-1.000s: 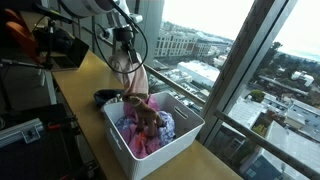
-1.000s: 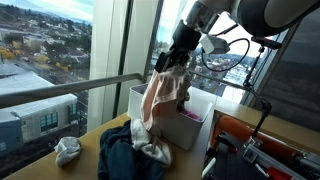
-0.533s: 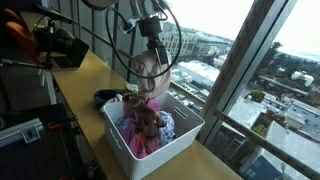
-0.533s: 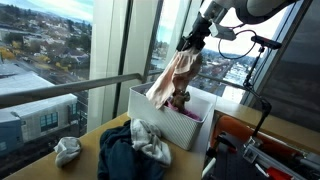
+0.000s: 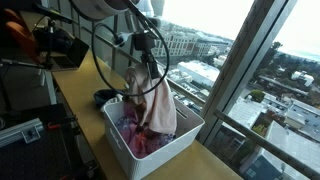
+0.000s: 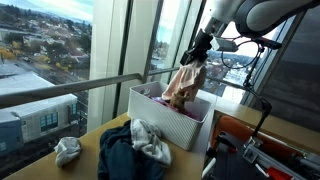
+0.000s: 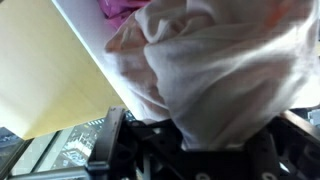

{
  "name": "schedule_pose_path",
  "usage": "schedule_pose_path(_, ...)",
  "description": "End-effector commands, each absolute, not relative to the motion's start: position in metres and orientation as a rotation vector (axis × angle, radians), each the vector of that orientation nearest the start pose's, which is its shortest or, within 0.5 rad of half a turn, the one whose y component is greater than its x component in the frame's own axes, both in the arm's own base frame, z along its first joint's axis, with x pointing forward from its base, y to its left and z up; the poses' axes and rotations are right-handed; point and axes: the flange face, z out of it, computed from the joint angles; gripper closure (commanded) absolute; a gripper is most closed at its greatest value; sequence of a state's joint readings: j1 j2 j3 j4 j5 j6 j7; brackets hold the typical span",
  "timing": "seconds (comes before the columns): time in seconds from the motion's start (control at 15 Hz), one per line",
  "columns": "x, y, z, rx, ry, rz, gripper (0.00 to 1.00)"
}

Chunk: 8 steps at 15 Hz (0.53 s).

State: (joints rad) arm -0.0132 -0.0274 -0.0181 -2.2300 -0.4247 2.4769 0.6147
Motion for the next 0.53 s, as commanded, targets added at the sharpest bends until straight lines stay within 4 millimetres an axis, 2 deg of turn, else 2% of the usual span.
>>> schedule_pose_path(0.0, 0.531, 0.017, 0.379, -3.261, 0.531, -0.519, 0.67)
schedule_pose_path(0.2, 0.520, 0.029, 0.362, -3.269, 0.525, -0.463, 0.46)
schedule_pose_path(0.47, 0.512, 0.032, 0.356, -3.276, 0.528, -0.436, 0.16)
